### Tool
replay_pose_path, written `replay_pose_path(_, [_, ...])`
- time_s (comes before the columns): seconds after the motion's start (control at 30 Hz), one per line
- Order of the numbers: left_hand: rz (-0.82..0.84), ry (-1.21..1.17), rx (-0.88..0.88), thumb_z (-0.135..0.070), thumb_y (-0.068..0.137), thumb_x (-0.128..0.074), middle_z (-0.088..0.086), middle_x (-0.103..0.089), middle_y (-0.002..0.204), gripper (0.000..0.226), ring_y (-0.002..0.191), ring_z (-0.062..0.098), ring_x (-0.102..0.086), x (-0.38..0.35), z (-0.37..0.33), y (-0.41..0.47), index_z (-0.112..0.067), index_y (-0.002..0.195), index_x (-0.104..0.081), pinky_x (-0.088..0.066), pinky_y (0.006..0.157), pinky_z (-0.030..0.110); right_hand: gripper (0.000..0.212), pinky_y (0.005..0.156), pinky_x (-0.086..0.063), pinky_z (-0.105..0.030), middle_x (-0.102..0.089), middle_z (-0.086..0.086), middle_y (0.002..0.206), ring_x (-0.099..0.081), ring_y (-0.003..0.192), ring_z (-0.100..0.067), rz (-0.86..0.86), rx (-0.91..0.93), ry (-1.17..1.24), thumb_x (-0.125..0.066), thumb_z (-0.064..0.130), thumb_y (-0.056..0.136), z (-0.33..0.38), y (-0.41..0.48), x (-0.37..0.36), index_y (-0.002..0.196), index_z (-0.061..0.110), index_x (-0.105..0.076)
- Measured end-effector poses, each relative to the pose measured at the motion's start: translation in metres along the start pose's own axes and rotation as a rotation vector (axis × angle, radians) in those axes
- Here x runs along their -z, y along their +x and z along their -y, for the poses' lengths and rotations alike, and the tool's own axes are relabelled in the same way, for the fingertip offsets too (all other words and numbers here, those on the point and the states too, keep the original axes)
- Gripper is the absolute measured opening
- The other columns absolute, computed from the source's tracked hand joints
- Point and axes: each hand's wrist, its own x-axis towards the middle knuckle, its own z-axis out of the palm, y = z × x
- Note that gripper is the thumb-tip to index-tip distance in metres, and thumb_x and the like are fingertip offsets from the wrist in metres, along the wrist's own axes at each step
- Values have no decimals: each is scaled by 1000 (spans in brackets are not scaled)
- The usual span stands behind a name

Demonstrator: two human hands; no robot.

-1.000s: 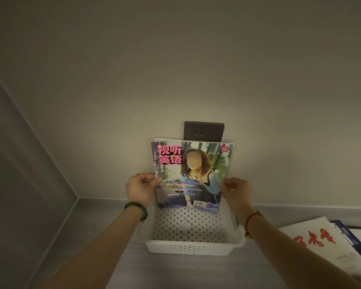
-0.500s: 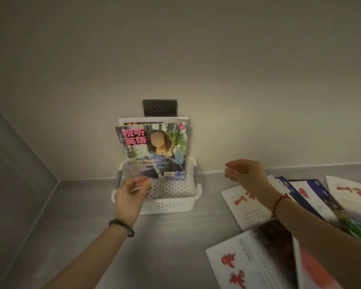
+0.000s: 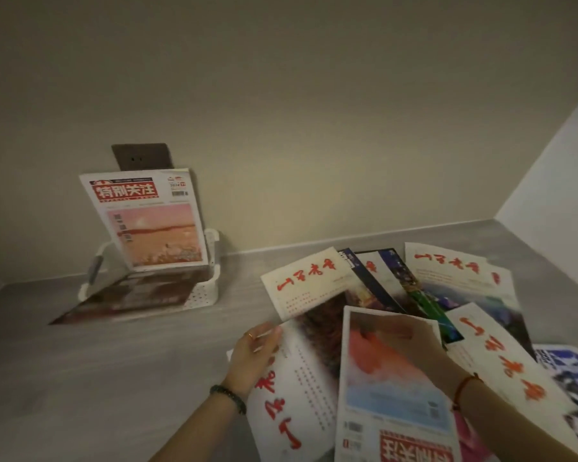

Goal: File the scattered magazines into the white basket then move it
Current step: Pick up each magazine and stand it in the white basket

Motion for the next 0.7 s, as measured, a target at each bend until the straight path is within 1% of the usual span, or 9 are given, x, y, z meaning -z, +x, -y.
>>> replay_pose_path(0.07, [15, 13, 6, -32, 84, -58, -1, -65, 96, 17, 90, 15, -62, -20, 3, -4, -23, 98, -59, -49, 70, 20, 22, 59, -42, -9, -58, 4, 79, -55, 71, -8, 19, 6, 47, -63, 9, 81, -23, -6, 14, 73, 29, -58])
replay_pose_path(0.1, [25, 19, 20, -31, 84, -58, -2, -65, 95, 16, 88, 13, -62, -31, 5, -7, -22, 97, -60, -49, 67, 18, 20, 67, -43, -8, -62, 3, 87, -58, 81, -13, 20, -4, 34, -62, 8, 82, -35, -10, 20, 82, 28, -61])
replay_pose_path(0.17, [63, 56, 39, -31, 84, -58, -8, -66, 87, 7, 83, 9, -62, -54, 12, -13, -25, 85, -62, -46, 64, 16, 29, 83, -43, -23, -62, -5, 107, -58, 101, -24, -46, -52, -3, -62, 10, 81, -55, -15, 27, 110, 16, -60])
replay_pose_path(0.27, [129, 179, 59, -32, 84, -58, -4, -69, 84, 15, 78, 8, -61, -88, 22, -22, -21, 76, -64, -47, 68, 20, 47, 93, -46, -41, -57, -14, 118, -55, 106, -30, -194, -175, -1, -63, 19, 80, -79, -21, 28, 123, 9, -47])
replay_pose_path(0.33, [122, 222, 47, -38, 80, -61, 7, -72, 86, 29, 77, 15, -64, -106, 26, -26, -9, 81, -67, -51, 73, 25, 60, 94, -46, -44, -54, -17, 122, -55, 109, -32, -164, -302, 18, -64, 18, 80, -89, -24, 25, 131, 6, -35])
replay_pose_path(0.4, [92, 235, 39, -43, 78, -63, 15, -73, 83, 44, 77, 24, -66, -116, 28, -27, 1, 82, -67, -51, 78, 32, 51, 79, -52, -38, -63, -17, 107, -63, 94, -30, -108, -373, 116, -64, 11, 79, -96, -24, 24, 125, 3, -43])
replay_pose_path(0.5, [91, 193, 62, -35, 80, -64, 14, -74, 88, 32, 85, 26, -69, -121, 29, -28, -5, 86, -70, -54, 82, 35, 10, 56, -52, -32, -69, -13, 73, -65, 63, -24, -32, -345, 210, -60, 1, 76, -101, -24, 25, 86, 0, -63])
replay_pose_path(0.63, [176, 165, 108, -28, 81, -64, 5, -75, 88, 13, 76, 15, -69, -120, 29, -30, -18, 85, -70, -56, 65, 22, 7, 68, -55, -37, -69, -11, 74, -66, 70, -26, 72, -251, 212, -57, 2, 80, -98, -25, 35, 76, 5, -63])
replay_pose_path(0.7, [128, 206, 16, -29, 79, -65, 8, -72, 103, 24, 84, 13, -67, -122, 23, -32, -16, 100, -65, -55, 72, 25, 7, 71, -57, -35, -71, -10, 78, -68, 73, -24, 117, -108, 172, -58, 5, 82, -83, -25, 48, 78, 7, -63])
